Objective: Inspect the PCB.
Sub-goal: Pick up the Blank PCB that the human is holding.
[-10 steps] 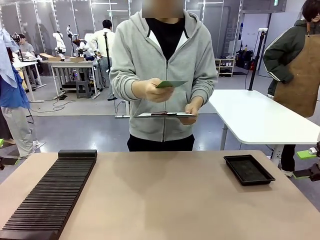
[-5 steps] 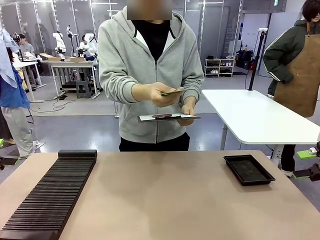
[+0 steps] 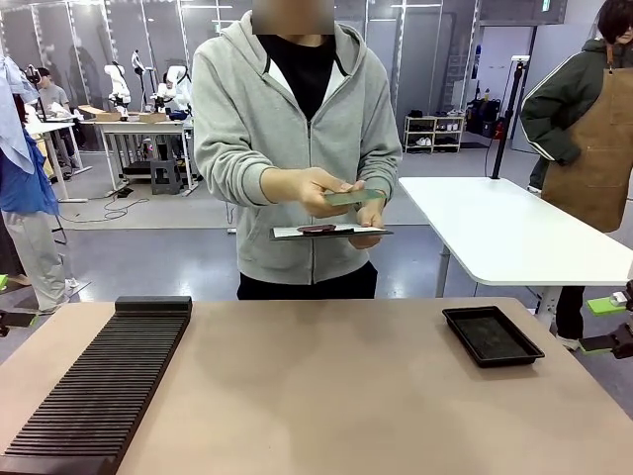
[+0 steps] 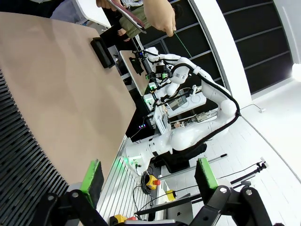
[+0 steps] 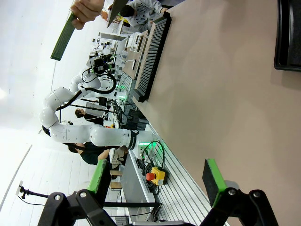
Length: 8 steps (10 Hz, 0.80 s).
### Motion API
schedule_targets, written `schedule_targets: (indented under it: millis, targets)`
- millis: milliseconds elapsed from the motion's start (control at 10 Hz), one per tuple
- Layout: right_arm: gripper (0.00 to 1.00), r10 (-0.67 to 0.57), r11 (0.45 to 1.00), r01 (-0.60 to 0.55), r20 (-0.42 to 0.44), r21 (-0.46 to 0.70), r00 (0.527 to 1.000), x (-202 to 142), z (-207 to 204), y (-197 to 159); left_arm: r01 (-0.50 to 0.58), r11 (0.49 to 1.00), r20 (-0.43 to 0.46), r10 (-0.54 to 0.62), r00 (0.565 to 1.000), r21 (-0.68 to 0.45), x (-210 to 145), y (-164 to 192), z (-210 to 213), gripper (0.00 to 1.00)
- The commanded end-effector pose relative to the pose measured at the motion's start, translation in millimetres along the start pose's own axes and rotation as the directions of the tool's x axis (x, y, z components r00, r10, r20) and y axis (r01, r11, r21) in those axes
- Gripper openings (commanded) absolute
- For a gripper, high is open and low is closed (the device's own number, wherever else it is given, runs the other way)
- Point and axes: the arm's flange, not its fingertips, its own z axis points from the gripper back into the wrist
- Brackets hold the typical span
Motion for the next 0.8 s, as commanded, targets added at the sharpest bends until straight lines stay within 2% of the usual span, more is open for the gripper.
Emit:
schedule_targets:
  millis: [0,300,400,700]
  targets:
    - [1.00,0.004,1.000,-0.004,-0.004,-0.002,1.000,1,0,1,0.001,1.000,0.003,-0.001,1.000,0.001,-1,-1,1,1.00]
    - [1.00,0.000,1.000,0.000,0.000,0.000,1.000,0,0,0,0.001,1.000,0.003,-0.001,1.000,0.001,-1,-1,1,1.00]
    - [1.00,-0.037,0.999,0.038,-0.048,0.011,0.998,-3,-12,27,0.001,1.000,0.003,-0.001,1.000,0.001,-1,-1,1,1.00]
    - [1.00,-0.231,0.968,0.237,-0.075,0.081,0.970,-12,-71,82,0.001,1.000,0.003,-0.001,1.000,0.001,-1,-1,1,1.00]
